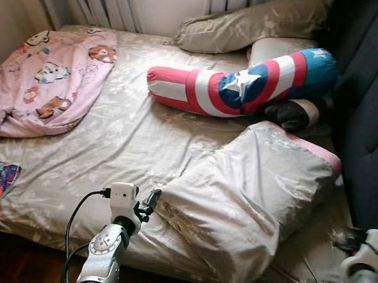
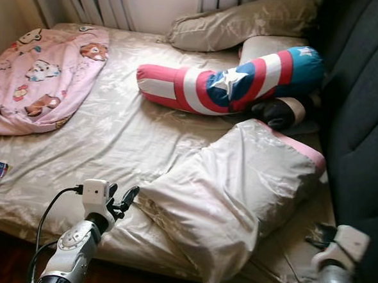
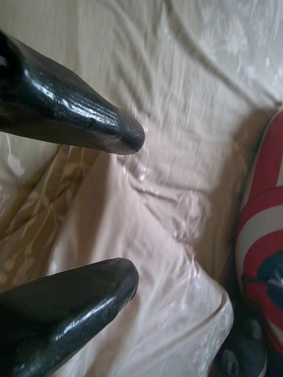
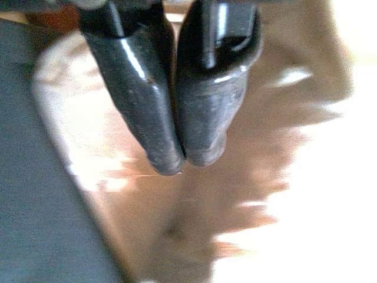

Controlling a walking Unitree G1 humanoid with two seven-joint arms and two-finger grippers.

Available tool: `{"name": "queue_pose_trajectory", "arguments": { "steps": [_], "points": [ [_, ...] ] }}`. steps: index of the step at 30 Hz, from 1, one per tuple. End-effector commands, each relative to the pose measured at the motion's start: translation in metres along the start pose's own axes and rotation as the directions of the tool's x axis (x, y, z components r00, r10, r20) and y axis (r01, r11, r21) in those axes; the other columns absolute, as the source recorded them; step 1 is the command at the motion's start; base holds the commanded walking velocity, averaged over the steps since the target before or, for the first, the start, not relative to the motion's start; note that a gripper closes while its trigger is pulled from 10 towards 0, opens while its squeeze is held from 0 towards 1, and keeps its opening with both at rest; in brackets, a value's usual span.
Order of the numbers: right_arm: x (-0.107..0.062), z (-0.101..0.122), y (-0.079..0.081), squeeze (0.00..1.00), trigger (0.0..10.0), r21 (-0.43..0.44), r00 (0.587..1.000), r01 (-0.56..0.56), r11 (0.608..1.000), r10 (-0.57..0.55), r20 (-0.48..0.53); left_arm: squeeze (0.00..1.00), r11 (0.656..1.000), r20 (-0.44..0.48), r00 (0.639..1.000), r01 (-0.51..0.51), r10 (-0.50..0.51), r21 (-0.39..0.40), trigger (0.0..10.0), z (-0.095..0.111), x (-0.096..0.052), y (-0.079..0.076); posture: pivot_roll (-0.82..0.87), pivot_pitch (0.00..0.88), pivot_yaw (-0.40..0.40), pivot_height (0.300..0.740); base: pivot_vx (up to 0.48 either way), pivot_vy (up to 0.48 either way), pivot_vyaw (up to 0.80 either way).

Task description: Clean up the room

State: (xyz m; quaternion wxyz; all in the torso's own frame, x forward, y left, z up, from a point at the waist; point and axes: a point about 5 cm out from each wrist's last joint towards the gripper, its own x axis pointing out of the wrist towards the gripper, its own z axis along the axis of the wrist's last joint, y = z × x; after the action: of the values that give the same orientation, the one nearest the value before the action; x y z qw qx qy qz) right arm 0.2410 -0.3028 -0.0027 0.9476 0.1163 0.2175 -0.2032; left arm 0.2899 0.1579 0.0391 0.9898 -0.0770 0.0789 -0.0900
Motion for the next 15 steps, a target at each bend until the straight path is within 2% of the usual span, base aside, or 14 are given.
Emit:
{"name": "queue_pose_trajectory", "arguments": {
  "steps": [1, 2, 3, 5, 6, 7, 8, 9, 12, 15],
  "points": [
    [0.001, -0.001, 0.012, 1.00, 10.0, 0.013, 0.999, -0.050, 0.999, 0.049, 0.005, 0.00, 1.000, -0.009, 1.000, -0.004, 0.004, 0.005, 10.0, -0.003, 0.000, 0.002, 0.00, 0.069, 0.005, 0.736, 0.000, 0.000, 0.00],
    [0.001, -0.004, 0.026, 1.00, 10.0, 0.011, 0.995, -0.096, 0.995, 0.096, 0.009, 0.00, 1.000, -0.005, 1.000, -0.003, 0.003, 0.008, 10.0, -0.001, 0.000, 0.002, 0.00, 0.066, 0.006, 0.736, 0.000, 0.000, 0.00],
    [0.001, -0.004, 0.026, 1.00, 10.0, 0.011, 0.995, -0.096, 0.995, 0.096, 0.009, 0.00, 1.000, -0.005, 1.000, -0.003, 0.003, 0.008, 10.0, -0.001, 0.000, 0.002, 0.00, 0.066, 0.006, 0.736, 0.000, 0.000, 0.00],
    [0.001, -0.007, 0.047, 1.00, 10.0, 0.014, 0.987, -0.159, 0.987, 0.158, 0.021, 0.00, 1.000, 0.003, 1.000, -0.002, 0.002, 0.010, 10.0, 0.000, 0.000, 0.003, 0.01, 0.064, 0.006, 0.736, 0.000, 0.000, 0.00],
    [0.001, -0.007, 0.047, 1.00, 10.0, 0.014, 0.987, -0.159, 0.987, 0.158, 0.021, 0.00, 1.000, 0.003, 1.000, -0.002, 0.002, 0.010, 10.0, 0.000, 0.000, 0.003, 0.01, 0.064, 0.006, 0.736, 0.000, 0.000, 0.00],
    [0.000, -0.008, 0.059, 1.00, 10.0, 0.020, 0.978, -0.203, 0.979, 0.202, 0.043, 0.00, 1.000, 0.008, 1.000, -0.001, 0.001, 0.013, 10.0, 0.001, -0.001, 0.003, 0.02, 0.060, 0.007, 0.736, 0.000, 0.000, 0.00],
    [-0.002, -0.008, 0.072, 0.00, 10.0, 0.022, 0.964, -0.256, 0.966, 0.254, 0.078, 0.00, 1.000, 0.014, 1.000, 0.000, 0.000, 0.015, 10.0, 0.001, -0.003, 0.003, 0.02, 0.057, 0.007, 0.736, 0.000, 0.000, 0.00],
    [-0.004, -0.008, 0.082, 0.00, 10.0, 0.021, 0.952, -0.292, 0.956, 0.288, 0.103, 0.00, 1.000, 0.019, 1.000, 0.001, -0.001, 0.017, 10.0, 0.001, -0.004, 0.002, 0.02, 0.056, 0.007, 0.736, 0.000, 0.000, 0.00],
    [-0.007, -0.007, 0.088, 0.00, 10.0, 0.012, 0.940, -0.317, 0.948, 0.313, 0.132, 0.00, 1.000, 0.025, 1.000, -0.007, 0.006, 0.020, 10.0, 0.000, -0.006, 0.002, 0.02, 0.053, 0.007, 0.736, 0.000, 0.000, 0.00],
    [-0.012, -0.008, 0.100, 0.00, 10.0, -0.106, 0.918, -0.353, 0.930, 0.366, 0.156, 0.00, 0.999, 0.031, 0.999, -0.036, 0.036, 0.024, 10.0, -0.003, -0.011, 0.004, 0.03, 0.049, 0.004, 0.736, 0.000, 0.000, 0.00]
  ]
}}
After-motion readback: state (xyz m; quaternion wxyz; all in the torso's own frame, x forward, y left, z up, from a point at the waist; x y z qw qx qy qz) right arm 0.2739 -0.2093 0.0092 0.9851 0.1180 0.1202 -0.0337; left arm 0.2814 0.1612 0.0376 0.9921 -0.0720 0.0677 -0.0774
